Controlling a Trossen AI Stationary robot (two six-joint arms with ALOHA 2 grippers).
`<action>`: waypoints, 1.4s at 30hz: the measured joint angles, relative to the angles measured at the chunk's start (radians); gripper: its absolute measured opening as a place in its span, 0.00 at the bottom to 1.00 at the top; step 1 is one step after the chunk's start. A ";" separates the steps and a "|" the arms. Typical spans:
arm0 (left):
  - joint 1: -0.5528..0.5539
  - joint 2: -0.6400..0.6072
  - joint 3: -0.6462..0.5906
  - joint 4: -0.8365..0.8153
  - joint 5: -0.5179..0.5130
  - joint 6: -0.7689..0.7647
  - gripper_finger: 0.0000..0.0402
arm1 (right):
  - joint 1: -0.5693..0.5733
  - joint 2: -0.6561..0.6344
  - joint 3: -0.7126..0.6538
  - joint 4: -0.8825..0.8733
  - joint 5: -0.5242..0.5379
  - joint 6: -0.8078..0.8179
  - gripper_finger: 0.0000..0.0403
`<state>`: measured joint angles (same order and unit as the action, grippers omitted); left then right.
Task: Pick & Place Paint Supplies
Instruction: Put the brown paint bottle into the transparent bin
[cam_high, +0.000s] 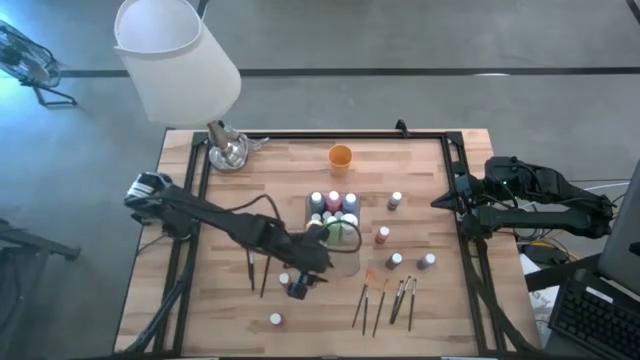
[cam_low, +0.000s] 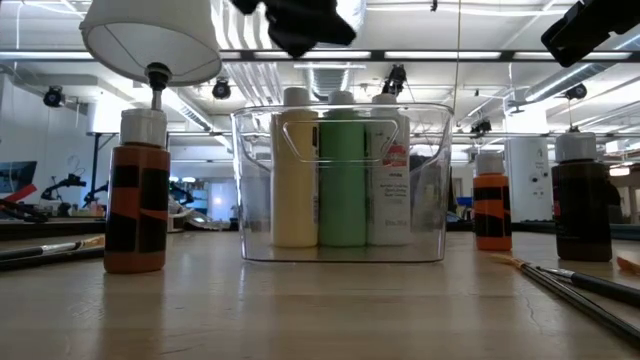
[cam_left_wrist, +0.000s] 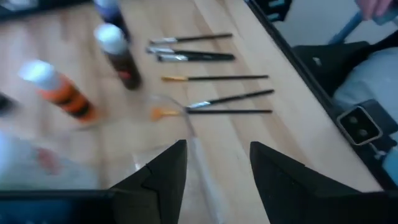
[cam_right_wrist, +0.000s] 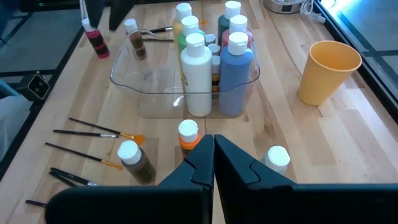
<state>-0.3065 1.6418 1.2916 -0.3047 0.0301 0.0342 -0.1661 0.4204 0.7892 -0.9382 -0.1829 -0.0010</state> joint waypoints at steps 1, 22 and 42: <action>-0.001 -0.017 0.004 -0.013 -0.021 0.014 0.45 | 0.000 0.000 0.000 0.000 0.000 0.000 0.02; -0.149 -0.569 -0.293 -0.033 -0.550 -0.033 0.45 | 0.000 0.000 0.000 0.000 0.000 0.000 0.02; -0.213 -0.771 -0.803 0.553 -0.543 -0.115 0.45 | 0.000 0.000 0.000 0.000 0.000 0.000 0.02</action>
<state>-0.5198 0.8712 0.4883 0.2480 -0.5132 -0.0808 -0.1661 0.4206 0.7891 -0.9386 -0.1829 -0.0006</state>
